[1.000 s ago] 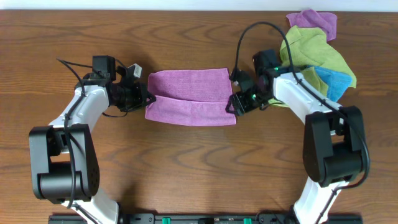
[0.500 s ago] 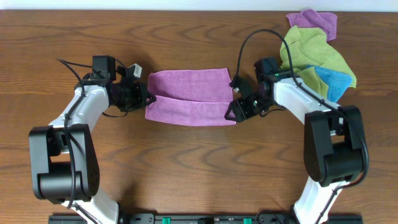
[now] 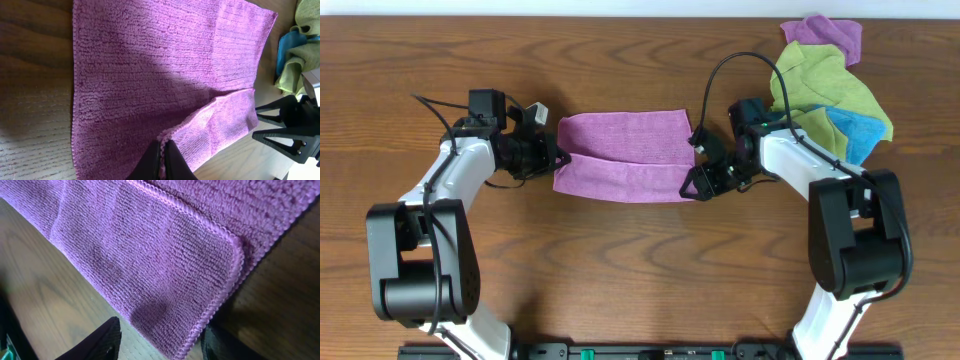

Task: Fold the cloth

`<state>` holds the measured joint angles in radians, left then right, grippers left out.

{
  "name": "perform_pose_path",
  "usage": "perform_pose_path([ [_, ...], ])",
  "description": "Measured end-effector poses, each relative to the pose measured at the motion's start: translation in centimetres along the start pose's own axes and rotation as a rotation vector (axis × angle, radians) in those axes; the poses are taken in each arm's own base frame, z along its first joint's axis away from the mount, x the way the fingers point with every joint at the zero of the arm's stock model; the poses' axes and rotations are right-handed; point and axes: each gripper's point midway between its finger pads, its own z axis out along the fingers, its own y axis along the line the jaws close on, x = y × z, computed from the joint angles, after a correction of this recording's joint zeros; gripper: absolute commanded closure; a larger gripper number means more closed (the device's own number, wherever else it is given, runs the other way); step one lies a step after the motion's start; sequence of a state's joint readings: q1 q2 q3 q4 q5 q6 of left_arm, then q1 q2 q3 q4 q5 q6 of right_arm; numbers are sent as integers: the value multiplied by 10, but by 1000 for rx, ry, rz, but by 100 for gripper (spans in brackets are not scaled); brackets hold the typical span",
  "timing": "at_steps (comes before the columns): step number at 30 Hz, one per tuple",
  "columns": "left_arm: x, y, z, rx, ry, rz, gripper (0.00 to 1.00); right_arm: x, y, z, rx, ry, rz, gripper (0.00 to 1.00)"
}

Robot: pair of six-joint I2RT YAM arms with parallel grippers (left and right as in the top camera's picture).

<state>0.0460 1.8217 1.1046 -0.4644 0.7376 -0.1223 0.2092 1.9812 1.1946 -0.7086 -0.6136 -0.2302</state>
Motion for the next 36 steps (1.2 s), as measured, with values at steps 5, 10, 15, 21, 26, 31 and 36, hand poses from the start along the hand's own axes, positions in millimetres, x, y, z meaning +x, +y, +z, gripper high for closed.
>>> perform_pose_path([
  [5,0,0,0,0,0,0,95,-6,-1,0,0,-23,-4,50],
  [10,0,0,0,0,0,0,94,-9,1,0,-11,-38,-5,51],
  [15,0,0,0,0,0,0,94,-16,1,-1,-13,-62,-4,51],
  [21,0,0,0,0,0,0,94,-23,2,-1,-21,-92,-4,52],
  [26,0,0,0,0,0,0,94,-32,-4,-2,10,-122,10,54],
  [31,0,0,0,0,0,0,94,-24,-8,-1,33,-93,53,54],
  [36,0,0,0,0,0,0,94,-37,-12,-3,51,-142,43,56],
])
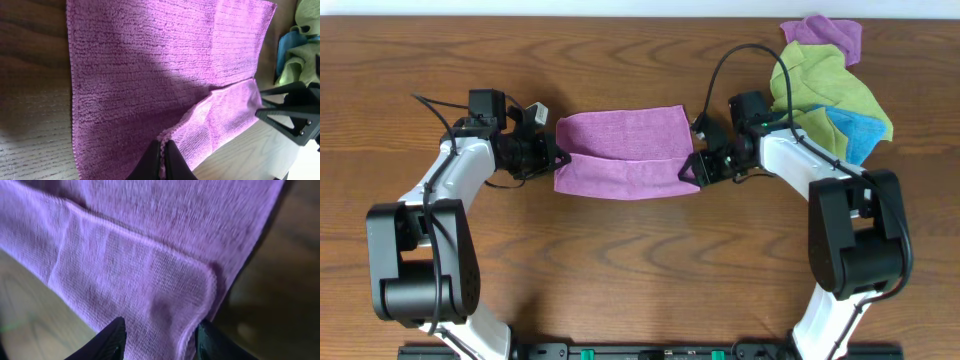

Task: Fold the cloth

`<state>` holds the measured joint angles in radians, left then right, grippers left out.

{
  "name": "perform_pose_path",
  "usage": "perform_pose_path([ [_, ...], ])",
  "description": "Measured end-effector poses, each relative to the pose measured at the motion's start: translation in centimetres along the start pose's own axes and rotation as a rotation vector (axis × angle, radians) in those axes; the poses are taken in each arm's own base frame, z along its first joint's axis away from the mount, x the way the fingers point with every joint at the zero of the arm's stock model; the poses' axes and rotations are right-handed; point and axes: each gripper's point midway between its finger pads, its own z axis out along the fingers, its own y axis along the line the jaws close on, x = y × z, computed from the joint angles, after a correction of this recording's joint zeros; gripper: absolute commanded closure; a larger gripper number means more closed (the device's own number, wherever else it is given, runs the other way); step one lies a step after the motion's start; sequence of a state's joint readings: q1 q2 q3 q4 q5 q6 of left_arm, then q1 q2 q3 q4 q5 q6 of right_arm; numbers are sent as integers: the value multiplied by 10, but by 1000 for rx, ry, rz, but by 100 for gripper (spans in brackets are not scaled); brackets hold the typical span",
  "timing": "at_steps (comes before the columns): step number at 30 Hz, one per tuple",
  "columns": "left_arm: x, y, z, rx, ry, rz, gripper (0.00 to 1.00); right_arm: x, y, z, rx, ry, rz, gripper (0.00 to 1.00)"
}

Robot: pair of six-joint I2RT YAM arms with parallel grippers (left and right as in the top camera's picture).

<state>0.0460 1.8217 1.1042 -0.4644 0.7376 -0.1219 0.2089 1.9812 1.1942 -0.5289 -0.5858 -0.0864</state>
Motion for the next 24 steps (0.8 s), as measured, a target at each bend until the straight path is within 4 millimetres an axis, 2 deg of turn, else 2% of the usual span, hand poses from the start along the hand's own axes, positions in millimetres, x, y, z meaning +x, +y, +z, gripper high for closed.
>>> perform_pose_path([
  [13,0,0,0,0,0,0,94,-12,0,0,5,-46,2,61],
  [15,0,0,0,0,0,0,94,-13,0,1,5,-49,-1,68],
  [17,0,0,0,0,1,-1,95,-13,0,1,7,-49,8,92],
  [18,0,0,0,0,1,-1,95,-14,0,1,9,-50,3,98],
  [24,0,0,0,0,2,-2,94,-18,-1,0,14,-68,14,99],
])
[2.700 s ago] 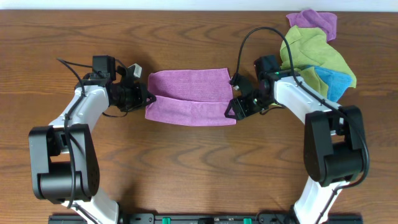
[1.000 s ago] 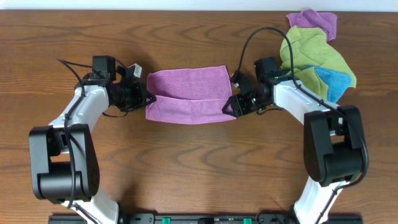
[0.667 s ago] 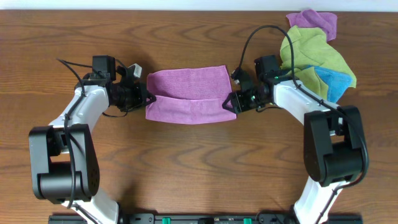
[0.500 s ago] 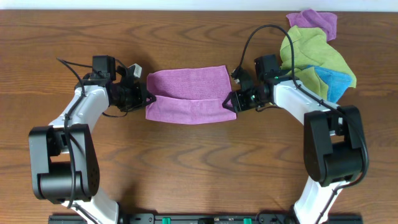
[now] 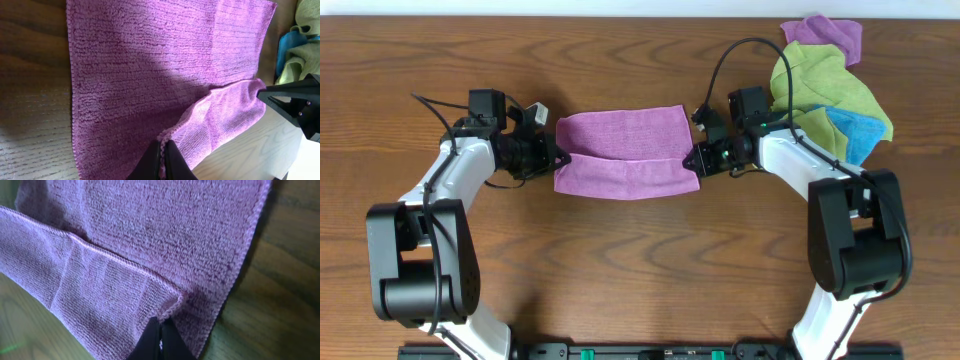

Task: Fold the cloth
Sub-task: 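Lift the folded purple cloth with both grippers and pull it toward the back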

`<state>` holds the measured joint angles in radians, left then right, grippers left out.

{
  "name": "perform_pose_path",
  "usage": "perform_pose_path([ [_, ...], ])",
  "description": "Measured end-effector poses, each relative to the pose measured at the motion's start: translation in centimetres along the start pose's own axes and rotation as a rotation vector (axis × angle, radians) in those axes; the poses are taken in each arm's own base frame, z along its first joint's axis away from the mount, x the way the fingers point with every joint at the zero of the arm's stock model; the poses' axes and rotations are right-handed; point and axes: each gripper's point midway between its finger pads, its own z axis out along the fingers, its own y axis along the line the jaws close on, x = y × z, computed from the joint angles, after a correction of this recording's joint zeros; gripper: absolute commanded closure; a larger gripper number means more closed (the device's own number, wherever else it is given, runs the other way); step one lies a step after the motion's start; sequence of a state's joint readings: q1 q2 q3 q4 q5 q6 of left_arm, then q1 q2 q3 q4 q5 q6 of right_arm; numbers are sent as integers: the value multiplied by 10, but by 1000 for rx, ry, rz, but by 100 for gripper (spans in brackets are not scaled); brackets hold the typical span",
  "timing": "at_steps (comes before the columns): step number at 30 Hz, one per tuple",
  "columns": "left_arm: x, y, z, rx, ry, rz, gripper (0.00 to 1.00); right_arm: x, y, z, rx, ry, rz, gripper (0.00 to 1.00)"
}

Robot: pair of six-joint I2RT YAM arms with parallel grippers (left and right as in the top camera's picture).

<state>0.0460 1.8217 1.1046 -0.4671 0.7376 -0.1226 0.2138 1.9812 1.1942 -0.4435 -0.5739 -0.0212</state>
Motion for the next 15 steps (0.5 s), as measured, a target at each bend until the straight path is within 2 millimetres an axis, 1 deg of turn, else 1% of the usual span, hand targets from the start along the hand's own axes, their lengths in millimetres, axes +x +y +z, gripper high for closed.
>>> perform_pose_path([
  [7,0,0,0,0,0,0,94,-3,4,-1,-19,-5,15,99],
  [10,-2,-4,-5,3,-16,13,94,-14,7,-5,-25,-27,0,99],
  [12,-7,-12,-14,7,-46,38,94,-26,10,-10,-26,-56,-19,99],
  [15,-12,-21,-25,3,-83,66,94,-39,15,-16,-29,-85,-40,99],
])
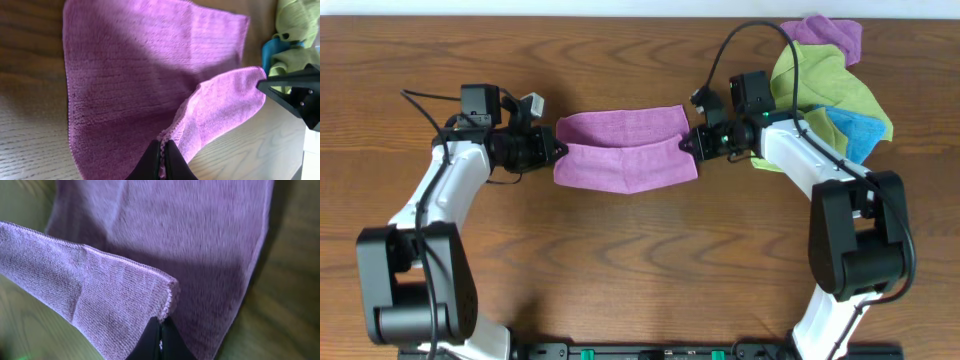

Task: Fold the cloth
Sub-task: 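Lift the folded purple cloth with both grippers and pull it toward the back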

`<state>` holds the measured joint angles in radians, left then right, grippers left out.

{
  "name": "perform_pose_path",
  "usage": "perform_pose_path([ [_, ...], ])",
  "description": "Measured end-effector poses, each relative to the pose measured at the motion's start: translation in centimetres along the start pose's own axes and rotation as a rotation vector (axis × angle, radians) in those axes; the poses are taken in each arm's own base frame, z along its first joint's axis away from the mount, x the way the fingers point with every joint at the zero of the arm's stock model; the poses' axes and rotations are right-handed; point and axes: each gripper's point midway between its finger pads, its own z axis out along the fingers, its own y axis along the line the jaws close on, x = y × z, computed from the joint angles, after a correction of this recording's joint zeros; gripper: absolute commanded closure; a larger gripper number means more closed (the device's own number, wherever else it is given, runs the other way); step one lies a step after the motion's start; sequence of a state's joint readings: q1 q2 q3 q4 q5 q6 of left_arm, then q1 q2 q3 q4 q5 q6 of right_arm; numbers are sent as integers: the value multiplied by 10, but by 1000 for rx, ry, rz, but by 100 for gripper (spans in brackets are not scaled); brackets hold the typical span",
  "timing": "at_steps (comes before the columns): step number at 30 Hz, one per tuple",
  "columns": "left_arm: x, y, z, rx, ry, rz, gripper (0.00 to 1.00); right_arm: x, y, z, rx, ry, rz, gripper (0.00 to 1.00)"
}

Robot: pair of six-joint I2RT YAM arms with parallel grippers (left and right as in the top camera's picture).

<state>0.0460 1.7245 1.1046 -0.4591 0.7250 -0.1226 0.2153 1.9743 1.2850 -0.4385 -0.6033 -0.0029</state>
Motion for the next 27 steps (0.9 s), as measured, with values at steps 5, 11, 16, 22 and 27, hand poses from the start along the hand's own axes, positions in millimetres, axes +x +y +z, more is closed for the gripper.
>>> perform_pose_path([
  [5,-5,-1,-6,-19,-27,17,94,-18,12,-2,-7,-40,-42,98],
  [11,-28,12,-9,-113,-120,57,94,-40,13,1,52,-117,-62,98],
  [16,-55,10,-10,-114,-224,94,95,-55,4,-2,111,-177,-70,98],
  [22,-64,24,9,-105,-237,71,94,-67,-1,-5,142,-219,-67,99],
  [27,-71,32,24,-87,-229,48,94,-81,-13,-3,155,-241,-45,99],
])
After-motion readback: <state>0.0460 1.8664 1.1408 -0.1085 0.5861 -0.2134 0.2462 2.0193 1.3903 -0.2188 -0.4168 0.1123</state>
